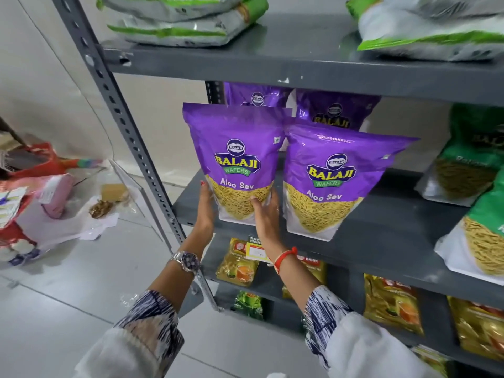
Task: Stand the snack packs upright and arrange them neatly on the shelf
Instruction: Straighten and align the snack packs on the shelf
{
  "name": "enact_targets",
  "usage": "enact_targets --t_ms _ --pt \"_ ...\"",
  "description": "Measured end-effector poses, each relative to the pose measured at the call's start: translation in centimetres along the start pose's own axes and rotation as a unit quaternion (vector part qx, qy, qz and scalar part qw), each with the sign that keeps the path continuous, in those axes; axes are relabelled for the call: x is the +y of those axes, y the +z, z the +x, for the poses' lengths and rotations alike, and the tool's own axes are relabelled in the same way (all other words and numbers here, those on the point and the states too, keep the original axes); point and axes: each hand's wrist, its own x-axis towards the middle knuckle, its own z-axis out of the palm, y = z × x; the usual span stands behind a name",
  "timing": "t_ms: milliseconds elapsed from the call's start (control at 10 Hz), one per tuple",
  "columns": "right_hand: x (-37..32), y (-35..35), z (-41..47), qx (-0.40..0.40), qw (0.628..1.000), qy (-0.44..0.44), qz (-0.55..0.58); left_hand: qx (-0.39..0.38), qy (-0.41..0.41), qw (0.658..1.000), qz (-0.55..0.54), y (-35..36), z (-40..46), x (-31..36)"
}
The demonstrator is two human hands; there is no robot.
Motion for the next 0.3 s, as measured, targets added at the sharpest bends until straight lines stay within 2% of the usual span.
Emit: enact_targets --t_ms 100,200,300 --pt "-0.1 0.0 -0.2 0.000 1.000 -0.006 -0.003 0.004 0.024 1.000 -0.006 0.3 -0.3 -0.4" --pt "0.1 -0.3 -0.6 -0.010 0.999 0.026 -0.039 0.000 0.034 0.999 -0.001 0.3 -0.8 -0.2" --pt "0.2 -1.1 -1.9 0.016 0.997 0.057 -0.054 0.013 0.050 0.999 0.000 0.3 -1.9 -0.2"
